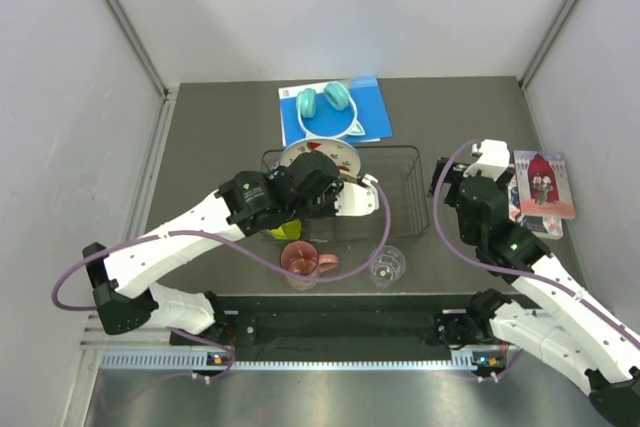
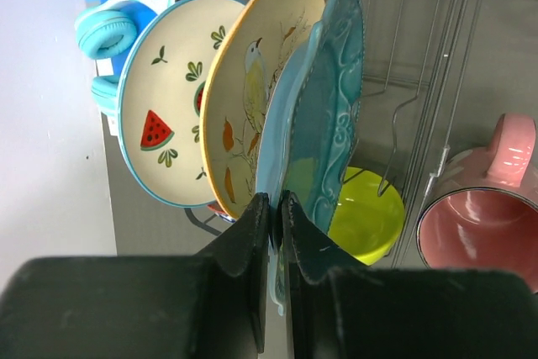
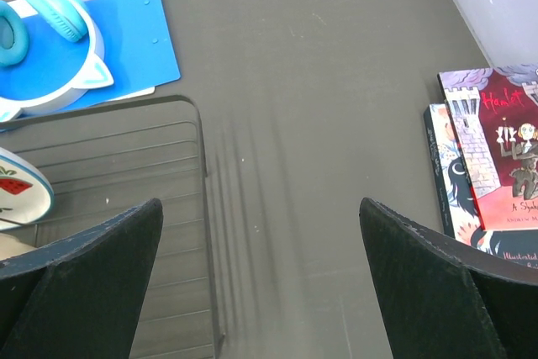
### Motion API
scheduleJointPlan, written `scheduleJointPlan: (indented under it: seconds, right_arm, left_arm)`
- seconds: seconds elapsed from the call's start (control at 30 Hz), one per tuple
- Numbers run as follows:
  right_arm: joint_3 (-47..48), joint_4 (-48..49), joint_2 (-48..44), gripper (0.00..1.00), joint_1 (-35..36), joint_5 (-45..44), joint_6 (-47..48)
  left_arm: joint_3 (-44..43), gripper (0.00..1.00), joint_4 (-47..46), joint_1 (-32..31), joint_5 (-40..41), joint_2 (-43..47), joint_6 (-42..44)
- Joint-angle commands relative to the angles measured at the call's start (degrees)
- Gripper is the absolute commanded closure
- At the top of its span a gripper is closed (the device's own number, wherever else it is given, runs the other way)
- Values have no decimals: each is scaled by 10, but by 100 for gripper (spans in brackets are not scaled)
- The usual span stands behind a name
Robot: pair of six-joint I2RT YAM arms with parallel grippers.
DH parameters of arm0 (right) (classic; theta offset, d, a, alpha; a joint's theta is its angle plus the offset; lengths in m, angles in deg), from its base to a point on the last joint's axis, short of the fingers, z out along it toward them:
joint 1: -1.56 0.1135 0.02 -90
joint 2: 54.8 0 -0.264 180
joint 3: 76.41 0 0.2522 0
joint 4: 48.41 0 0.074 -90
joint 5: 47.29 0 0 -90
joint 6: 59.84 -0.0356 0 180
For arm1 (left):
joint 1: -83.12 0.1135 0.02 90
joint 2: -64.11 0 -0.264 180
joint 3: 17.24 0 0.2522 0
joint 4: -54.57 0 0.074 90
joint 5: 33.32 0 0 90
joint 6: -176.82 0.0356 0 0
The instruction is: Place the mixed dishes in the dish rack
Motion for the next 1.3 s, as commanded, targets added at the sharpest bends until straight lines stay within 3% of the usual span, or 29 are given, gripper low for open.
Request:
scheduleJointPlan:
  seconds: [0.0, 0.57, 0.67, 0.8, 0.93, 1.27]
  right_arm:
    - [0, 16, -8, 0, -6, 5, -3]
    - [6, 17, -12, 0, -6, 12, 2]
    - [8, 17, -12, 0, -6, 11, 3]
    - [14, 15, -9, 0, -6, 12, 5]
    - [16, 13, -7, 0, -6, 12, 6]
    - [38, -8, -2, 0, -6, 12, 17]
  left_arm:
    - [0, 100, -64, 1, 28, 29, 15]
    - [68, 99, -64, 1, 36, 23, 8]
    - [74, 82, -61, 1, 45, 20, 6]
    - [76, 37, -61, 0, 53, 15, 3]
    - [65, 4, -61, 1, 57, 14, -2]
    - [-51, 1, -27, 0, 73, 9, -14]
